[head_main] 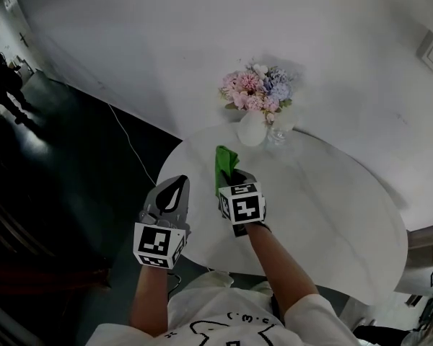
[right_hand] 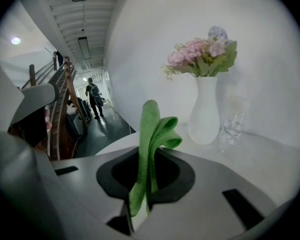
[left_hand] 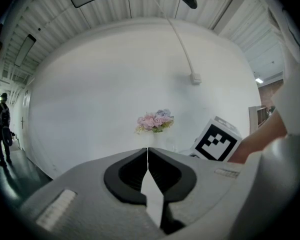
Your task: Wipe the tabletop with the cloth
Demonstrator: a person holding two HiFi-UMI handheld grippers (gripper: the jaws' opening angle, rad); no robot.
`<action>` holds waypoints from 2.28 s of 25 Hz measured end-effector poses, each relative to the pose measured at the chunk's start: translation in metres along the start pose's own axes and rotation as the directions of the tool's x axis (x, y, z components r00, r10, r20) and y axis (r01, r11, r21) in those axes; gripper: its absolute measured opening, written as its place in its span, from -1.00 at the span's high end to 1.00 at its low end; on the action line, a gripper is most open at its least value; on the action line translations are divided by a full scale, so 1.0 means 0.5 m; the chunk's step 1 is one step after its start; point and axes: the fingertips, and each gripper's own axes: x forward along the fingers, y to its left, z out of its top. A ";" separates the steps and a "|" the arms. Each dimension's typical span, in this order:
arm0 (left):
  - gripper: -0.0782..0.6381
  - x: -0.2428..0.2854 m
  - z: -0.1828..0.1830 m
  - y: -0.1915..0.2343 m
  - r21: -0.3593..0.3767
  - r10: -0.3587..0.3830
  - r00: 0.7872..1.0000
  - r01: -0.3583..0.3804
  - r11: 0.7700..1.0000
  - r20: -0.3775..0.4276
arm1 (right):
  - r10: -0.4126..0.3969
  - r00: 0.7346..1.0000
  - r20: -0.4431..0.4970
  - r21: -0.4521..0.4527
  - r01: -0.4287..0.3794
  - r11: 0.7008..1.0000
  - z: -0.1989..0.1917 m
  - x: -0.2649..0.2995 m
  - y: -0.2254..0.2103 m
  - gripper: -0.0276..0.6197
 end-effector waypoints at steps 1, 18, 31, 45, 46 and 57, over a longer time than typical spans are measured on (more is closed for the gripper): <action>0.73 0.000 -0.001 0.004 -0.001 0.004 1.000 -0.004 1.000 -0.002 | 0.021 1.000 -0.004 0.004 -0.021 1.000 0.002 0.014 0.014 0.78; 0.73 -0.053 -0.042 0.115 -0.027 0.135 0.990 -0.136 0.990 -0.042 | 0.139 0.973 -0.182 0.054 -0.131 0.990 -0.013 0.198 0.111 0.78; 0.73 -0.127 -0.099 0.180 -0.046 0.229 0.968 -0.234 0.971 -0.101 | 0.202 0.944 -0.260 0.127 -0.174 0.976 -0.028 0.290 0.175 0.78; 0.73 -0.111 -0.101 0.169 -0.040 0.204 0.974 -0.209 0.977 -0.102 | 0.017 0.937 -0.349 -0.065 -0.042 0.997 -0.070 0.279 0.117 0.78; 0.73 -0.108 -0.099 0.166 -0.040 0.201 0.974 -0.206 0.978 -0.100 | 0.013 0.936 -0.352 -0.062 -0.037 0.997 -0.071 0.277 0.112 0.78; 0.73 -0.101 -0.084 0.144 -0.029 0.184 0.979 -0.188 0.982 -0.086 | -0.001 0.936 -0.353 -0.018 -0.006 1.000 -0.087 0.241 0.053 0.77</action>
